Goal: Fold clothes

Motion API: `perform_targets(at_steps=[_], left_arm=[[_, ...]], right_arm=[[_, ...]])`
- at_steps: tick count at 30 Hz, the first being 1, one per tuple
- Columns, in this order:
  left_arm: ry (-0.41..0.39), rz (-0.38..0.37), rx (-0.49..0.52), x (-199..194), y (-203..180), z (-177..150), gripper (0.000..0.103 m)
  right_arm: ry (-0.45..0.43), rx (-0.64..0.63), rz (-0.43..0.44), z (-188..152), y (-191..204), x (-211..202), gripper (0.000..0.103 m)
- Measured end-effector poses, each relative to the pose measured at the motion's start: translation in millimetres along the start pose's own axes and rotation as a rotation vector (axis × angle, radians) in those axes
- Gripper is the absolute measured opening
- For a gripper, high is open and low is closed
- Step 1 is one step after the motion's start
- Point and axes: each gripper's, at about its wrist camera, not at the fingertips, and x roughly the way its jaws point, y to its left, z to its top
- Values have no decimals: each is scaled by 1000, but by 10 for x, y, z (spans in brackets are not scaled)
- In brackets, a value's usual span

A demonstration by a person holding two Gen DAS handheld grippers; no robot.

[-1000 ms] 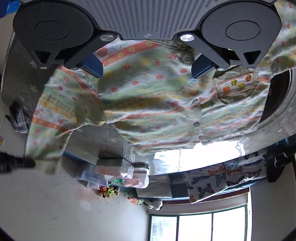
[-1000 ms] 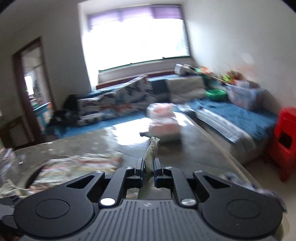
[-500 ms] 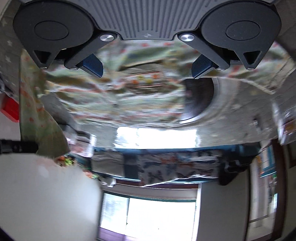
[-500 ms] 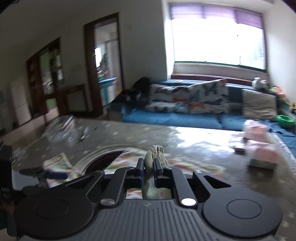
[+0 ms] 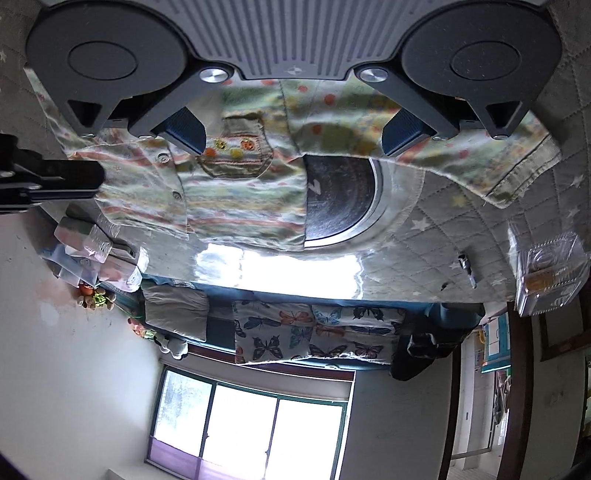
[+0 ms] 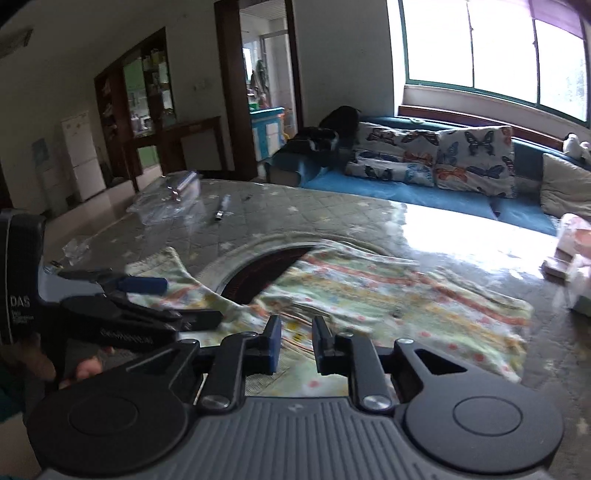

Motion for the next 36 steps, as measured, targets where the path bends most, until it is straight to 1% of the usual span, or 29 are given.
perform_targets(at_steps=[3, 9, 12, 14, 16, 18, 22, 24, 26, 29, 32, 33, 36], left_arm=[[3, -24, 18, 19, -93, 3, 103], [40, -86, 93, 155, -435, -78, 103], [57, -93, 128, 246, -561, -120, 103], [73, -91, 148, 323, -618, -141, 103], [82, -76, 162, 388, -624, -143, 103], [92, -60, 174, 451, -624, -143, 103], [92, -44, 172, 532, -594, -97, 103], [102, -28, 183, 605, -597, -106, 103], [116, -10, 198, 680, -597, -130, 103], [132, 13, 218, 763, -577, -186, 103], [130, 10, 215, 771, -540, -187, 103], [128, 11, 214, 763, -532, -177, 103], [118, 17, 213, 722, -504, -140, 103]], right_arm=[[54, 20, -41, -153, -179, -39, 17], [175, 90, -133, -557, -561, -59, 17], [212, 135, -159, -729, -690, -49, 17], [216, 140, -159, -820, -749, -65, 16], [214, 136, -160, -793, -755, -96, 16], [193, 126, -166, -728, -755, -115, 17], [148, 143, -179, -576, -859, -18, 19], [152, 165, -190, -567, -944, 76, 19], [174, 188, -195, -605, -1019, 162, 19], [180, 184, -194, -623, -1027, 178, 19], [170, 159, -194, -561, -945, 164, 21], [166, 148, -180, -536, -894, 181, 23], [156, 114, -130, -459, -726, 250, 24]])
